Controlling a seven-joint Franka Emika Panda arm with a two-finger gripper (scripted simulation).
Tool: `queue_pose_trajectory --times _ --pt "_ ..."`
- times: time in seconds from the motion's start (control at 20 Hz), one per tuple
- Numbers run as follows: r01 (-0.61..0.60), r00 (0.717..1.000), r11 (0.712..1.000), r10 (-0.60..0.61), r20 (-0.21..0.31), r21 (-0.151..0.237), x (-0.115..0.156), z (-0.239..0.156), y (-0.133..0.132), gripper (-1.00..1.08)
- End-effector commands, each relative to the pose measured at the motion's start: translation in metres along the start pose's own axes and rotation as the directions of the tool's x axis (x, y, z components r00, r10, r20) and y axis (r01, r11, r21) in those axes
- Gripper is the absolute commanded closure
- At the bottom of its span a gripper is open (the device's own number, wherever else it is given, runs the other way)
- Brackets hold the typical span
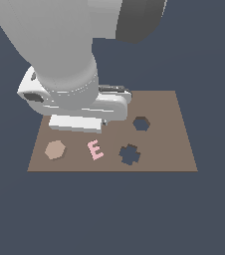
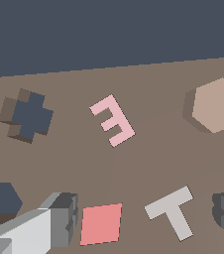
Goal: Insert a designated object into the corresponding slot on a board.
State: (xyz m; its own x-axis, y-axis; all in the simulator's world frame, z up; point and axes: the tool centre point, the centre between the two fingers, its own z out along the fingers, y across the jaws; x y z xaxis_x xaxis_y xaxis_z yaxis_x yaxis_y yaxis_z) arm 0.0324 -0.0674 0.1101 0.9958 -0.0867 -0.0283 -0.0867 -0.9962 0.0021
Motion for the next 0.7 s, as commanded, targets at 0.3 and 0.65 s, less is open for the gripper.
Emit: queue_pose_trajectory --times 0.3,0.65 --pt "-0.084 0.996 0.996 0.084 -0.017 0.002 0.042 0.036 0.056 -0.92" --pt "-0.124 0.992 0.992 0.124 -0.025 0.005 0.061 0.052 0.083 -0.92"
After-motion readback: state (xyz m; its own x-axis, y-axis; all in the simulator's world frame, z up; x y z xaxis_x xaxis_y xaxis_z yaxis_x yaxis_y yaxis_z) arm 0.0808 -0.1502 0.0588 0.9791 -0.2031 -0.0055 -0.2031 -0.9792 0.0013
